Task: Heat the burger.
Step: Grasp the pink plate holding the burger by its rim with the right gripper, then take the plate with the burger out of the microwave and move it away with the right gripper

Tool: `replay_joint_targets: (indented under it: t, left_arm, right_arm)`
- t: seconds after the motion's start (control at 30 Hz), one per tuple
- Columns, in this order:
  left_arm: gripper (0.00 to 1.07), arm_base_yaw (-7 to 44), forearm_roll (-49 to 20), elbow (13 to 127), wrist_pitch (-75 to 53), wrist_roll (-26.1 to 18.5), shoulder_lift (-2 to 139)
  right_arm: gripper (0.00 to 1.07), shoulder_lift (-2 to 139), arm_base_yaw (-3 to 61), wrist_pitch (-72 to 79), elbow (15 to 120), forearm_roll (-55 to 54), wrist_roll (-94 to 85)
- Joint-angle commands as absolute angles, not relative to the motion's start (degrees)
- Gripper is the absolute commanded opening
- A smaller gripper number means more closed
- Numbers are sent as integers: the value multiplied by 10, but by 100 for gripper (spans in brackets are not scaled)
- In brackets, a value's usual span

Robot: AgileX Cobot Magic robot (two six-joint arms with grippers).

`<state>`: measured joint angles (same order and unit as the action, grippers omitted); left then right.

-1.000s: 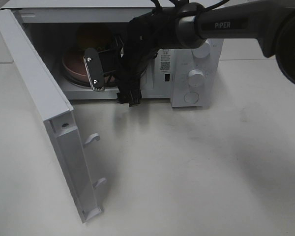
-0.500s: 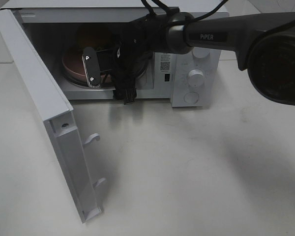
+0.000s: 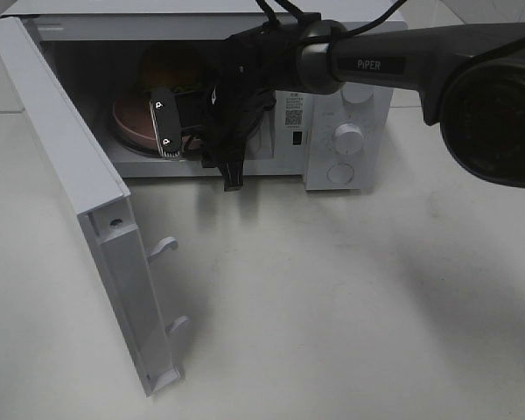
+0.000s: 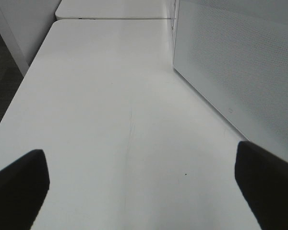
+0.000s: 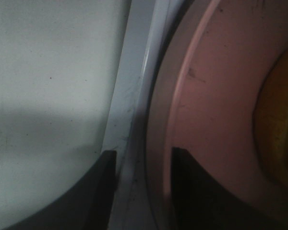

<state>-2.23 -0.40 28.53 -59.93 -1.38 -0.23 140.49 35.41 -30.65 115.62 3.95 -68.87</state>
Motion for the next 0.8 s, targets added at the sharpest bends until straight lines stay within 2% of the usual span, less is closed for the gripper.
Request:
replay_joint_targets:
  t: [0.03,0.43,0.8]
  left_arm:
    - [103,-23,-4,286,-595,-10,-14]
    - [103,-23,-4,286,-595,-10,-14]
    - [103,-23,-4,286,-595,-10,-14]
  right_arm:
    - [0,1407,350,-292,1161,53,-685]
    - [0,1387,356,-324,1158,43,-713]
    - [0,1330,363,-310,1077,38,-767]
